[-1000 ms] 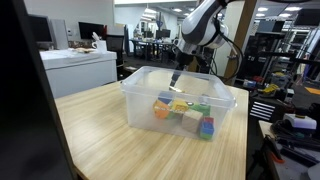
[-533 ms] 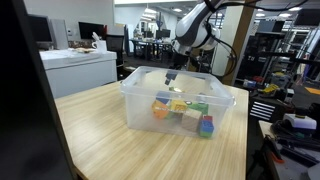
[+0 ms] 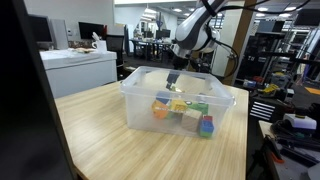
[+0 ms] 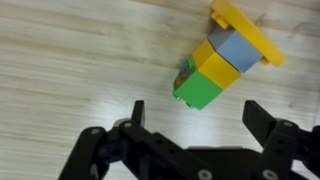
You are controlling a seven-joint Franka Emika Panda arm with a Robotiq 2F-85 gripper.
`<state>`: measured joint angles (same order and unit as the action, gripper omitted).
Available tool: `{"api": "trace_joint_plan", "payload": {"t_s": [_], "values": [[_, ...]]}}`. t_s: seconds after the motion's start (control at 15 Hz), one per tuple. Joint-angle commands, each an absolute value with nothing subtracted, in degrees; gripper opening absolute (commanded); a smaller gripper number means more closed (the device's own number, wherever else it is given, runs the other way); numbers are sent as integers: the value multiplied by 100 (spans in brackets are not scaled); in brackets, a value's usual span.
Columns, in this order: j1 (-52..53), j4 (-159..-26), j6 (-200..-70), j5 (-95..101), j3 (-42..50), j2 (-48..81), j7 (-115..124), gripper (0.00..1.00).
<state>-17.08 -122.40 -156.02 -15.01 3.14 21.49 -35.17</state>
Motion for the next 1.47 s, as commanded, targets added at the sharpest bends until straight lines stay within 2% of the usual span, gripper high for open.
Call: {"api": "trace_joint_plan", "payload": {"t_s": [0.0,0.13,0.2,0.27,0.87,1.13,1.4], "values": [[-1796,-12431,-15457,-1205,309,2032,-3338,100],[-1820,-12439,-15384,-1177,315,2045,-3368,100],[-1833,-12443,-15338,-1183,317,2047,-3375,75],[-1884,-12450,-15290,-1267,260,2031,-3470,74],[-1712,-12456,-15178,-777,493,1989,-3334,12],[-1690,-12201,-15207,-285,569,1655,-3189,11],[-1839,-11910,-15427,-1015,103,974,-3808,11]]}}
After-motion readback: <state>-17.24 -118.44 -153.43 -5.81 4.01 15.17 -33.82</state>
